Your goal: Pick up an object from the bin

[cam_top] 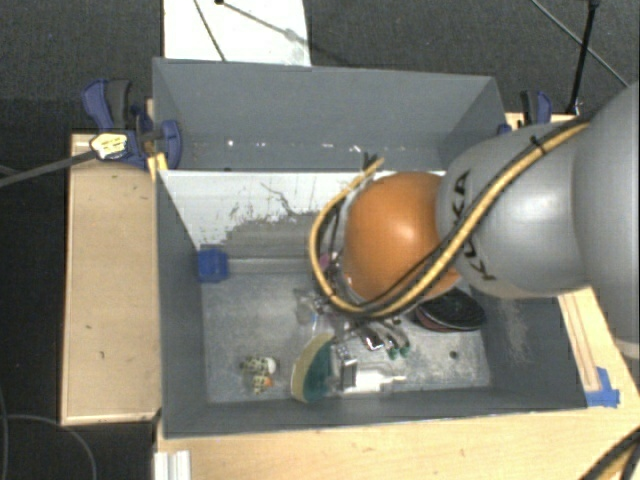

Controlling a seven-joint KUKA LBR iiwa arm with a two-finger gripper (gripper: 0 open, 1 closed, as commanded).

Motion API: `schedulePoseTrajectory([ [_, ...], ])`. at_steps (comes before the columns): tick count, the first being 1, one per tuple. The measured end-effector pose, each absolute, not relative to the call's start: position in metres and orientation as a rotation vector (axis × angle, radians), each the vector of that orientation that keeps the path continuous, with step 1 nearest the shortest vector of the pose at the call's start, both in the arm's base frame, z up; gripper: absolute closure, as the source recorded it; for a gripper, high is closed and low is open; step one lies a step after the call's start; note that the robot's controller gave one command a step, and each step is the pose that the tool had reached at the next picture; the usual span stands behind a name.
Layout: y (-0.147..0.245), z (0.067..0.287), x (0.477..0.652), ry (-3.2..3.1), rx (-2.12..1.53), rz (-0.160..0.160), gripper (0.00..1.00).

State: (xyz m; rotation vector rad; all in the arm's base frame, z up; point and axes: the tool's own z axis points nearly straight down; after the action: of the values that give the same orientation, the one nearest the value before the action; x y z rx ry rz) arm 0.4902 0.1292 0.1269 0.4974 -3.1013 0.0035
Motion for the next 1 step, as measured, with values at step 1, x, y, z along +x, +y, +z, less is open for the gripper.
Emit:
schedulePoseTrajectory([
  [1,0.1233,0.0679,0.5027,-3.081,0.567,0.002,0.0],
])
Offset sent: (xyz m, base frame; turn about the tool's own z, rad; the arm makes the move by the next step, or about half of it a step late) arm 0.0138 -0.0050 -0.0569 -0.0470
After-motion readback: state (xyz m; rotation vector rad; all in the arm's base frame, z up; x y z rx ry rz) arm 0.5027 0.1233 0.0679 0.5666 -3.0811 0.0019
